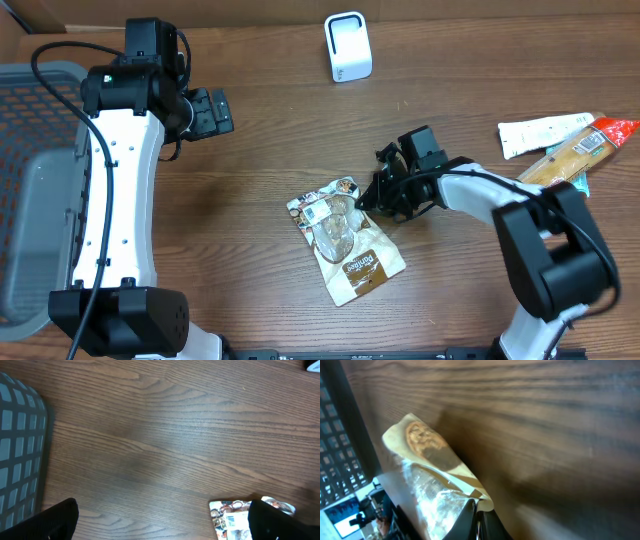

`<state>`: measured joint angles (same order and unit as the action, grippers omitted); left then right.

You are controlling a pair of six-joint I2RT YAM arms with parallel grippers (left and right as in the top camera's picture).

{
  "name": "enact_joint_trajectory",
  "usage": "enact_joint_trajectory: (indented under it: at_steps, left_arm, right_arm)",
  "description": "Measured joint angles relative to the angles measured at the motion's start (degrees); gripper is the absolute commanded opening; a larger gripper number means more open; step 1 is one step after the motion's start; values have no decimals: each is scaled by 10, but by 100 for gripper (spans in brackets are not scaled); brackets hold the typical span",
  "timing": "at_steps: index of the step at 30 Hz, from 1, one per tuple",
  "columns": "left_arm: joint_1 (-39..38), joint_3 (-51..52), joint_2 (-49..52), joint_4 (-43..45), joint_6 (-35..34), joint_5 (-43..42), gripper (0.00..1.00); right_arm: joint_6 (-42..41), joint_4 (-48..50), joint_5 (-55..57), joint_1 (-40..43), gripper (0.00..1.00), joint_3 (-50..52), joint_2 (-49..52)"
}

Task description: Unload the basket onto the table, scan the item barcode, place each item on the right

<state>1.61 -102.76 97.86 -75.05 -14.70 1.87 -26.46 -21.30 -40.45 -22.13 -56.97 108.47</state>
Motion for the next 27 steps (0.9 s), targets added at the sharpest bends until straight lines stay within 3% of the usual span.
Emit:
enact_joint_trajectory:
  at_steps: [9, 16, 27]
  left_arm:
    - [0, 0, 0, 0, 0, 0, 99]
    - [0, 0, 0, 0, 0, 0, 99]
    - [0, 0, 0, 0, 0, 0, 100]
  right_arm:
    - [19, -19, -24, 1, 4, -17, -135]
    - [19, -33, -65, 44, 4, -19, -162]
    - [32, -127, 106, 23, 4, -19, -163]
